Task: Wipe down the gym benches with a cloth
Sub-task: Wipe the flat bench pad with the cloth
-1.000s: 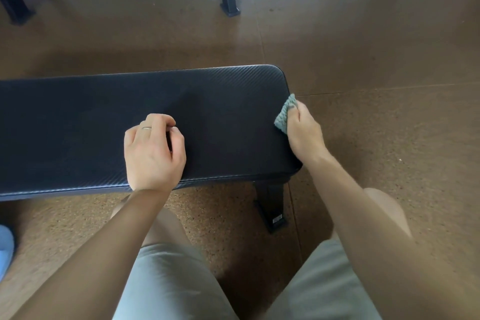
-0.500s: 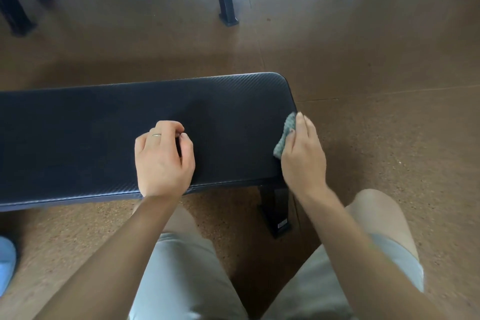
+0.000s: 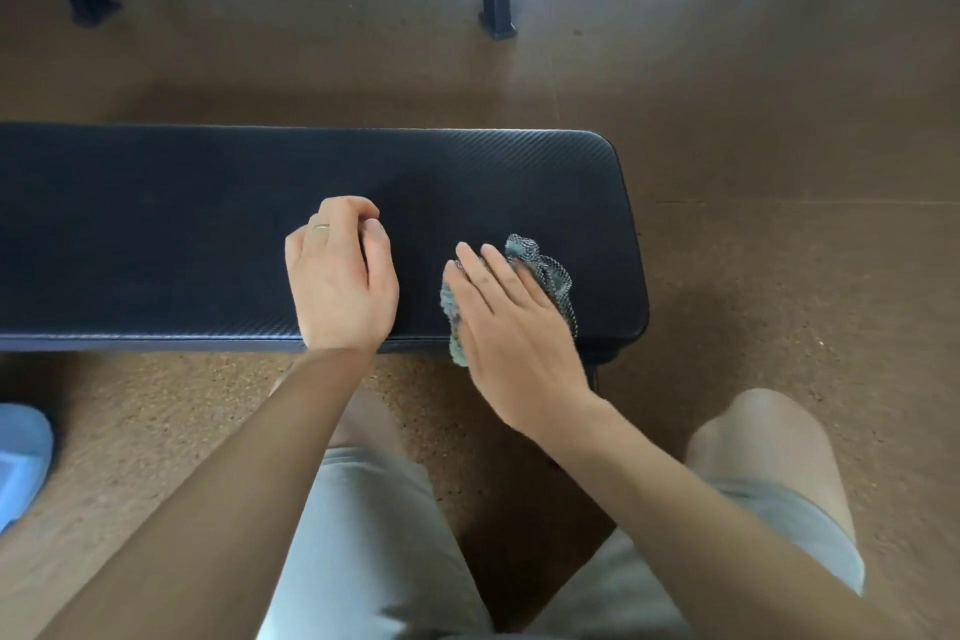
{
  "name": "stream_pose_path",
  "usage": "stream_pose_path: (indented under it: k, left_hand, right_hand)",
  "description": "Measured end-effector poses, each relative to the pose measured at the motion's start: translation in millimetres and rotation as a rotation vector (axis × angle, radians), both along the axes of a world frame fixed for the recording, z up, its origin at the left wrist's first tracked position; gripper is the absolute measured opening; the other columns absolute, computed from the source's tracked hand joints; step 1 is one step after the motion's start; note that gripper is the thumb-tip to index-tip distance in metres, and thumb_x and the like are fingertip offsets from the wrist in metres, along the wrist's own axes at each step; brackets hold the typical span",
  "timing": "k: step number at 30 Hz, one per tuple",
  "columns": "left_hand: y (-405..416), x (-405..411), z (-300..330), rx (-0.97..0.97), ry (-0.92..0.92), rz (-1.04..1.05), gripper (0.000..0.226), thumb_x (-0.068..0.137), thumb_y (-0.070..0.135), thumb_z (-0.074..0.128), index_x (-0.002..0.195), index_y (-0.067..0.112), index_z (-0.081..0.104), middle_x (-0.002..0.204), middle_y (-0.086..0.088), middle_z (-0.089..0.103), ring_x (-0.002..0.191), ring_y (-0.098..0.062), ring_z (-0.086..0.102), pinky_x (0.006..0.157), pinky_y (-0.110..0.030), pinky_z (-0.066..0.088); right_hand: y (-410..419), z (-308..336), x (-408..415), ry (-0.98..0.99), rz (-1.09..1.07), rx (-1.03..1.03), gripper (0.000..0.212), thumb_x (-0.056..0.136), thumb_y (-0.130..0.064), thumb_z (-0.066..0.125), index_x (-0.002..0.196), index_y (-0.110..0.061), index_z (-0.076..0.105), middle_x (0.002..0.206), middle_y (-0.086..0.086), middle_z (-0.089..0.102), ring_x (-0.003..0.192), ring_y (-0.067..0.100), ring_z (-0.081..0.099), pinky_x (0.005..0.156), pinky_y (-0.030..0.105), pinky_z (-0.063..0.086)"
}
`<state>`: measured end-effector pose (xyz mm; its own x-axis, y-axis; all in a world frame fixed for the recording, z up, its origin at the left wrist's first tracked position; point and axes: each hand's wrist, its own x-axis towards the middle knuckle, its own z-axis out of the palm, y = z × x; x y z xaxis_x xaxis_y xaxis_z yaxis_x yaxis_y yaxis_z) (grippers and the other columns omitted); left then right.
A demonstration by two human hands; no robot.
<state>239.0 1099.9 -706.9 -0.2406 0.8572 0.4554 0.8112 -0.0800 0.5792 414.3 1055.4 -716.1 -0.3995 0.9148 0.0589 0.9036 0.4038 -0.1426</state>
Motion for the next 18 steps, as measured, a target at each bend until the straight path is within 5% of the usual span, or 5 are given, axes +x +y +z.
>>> stream_pose_path:
  k: [5, 11, 14, 18]
  left_hand:
    - [-1.6, -32.2, 13.1, 0.066, -0.141, 0.047, 0.026, 0.102, 0.017, 0.036, 0.109, 0.011, 0.061, 0.087, -0.004, 0.064, 0.077, -0.026, 0.059, 0.089, -0.056, 0.048]
    - [-18.4, -91.3, 6.2, 0.073, -0.245, 0.222, 0.026, 0.103, 0.017, 0.035, 0.112, 0.016, 0.059, 0.093, -0.001, 0.064, 0.084, -0.027, 0.059, 0.090, -0.062, 0.046]
    - [-18.2, -92.9, 6.5, -0.011, -0.178, 0.257, 0.029, 0.104, 0.018, 0.033, 0.120, 0.013, 0.057, 0.116, 0.001, 0.062, 0.111, -0.017, 0.051, 0.113, -0.046, 0.032]
    - [-10.0, -104.6, 8.1, -0.029, -0.159, 0.271, 0.031, 0.105, 0.022, 0.031, 0.124, 0.016, 0.055, 0.127, 0.003, 0.060, 0.125, -0.017, 0.046, 0.110, -0.033, 0.022]
  right_hand:
    - [-2.1, -3.9, 46.0, -0.053, -0.109, 0.022, 0.058, 0.111, -0.044, 0.014, 0.160, -0.019, 0.032, 0.169, 0.003, 0.024, 0.157, 0.025, 0.020, 0.126, 0.043, 0.024]
    - [6.1, -5.7, -27.5, -0.080, 0.019, 0.127, 0.057, 0.109, -0.031, 0.020, 0.153, -0.006, 0.044, 0.162, 0.012, 0.037, 0.151, 0.029, 0.036, 0.123, 0.042, 0.028]
    - [18.5, -7.2, -80.6, -0.081, 0.259, 0.147, 0.056, 0.109, -0.028, 0.020, 0.155, -0.004, 0.040, 0.165, 0.014, 0.033, 0.152, 0.029, 0.033, 0.125, 0.042, 0.021]
    - [36.9, -11.2, -134.0, -0.111, 0.511, 0.213, 0.053, 0.110, -0.025, 0.023, 0.156, -0.002, 0.035, 0.165, 0.017, 0.031, 0.151, 0.034, 0.032, 0.124, 0.045, 0.020]
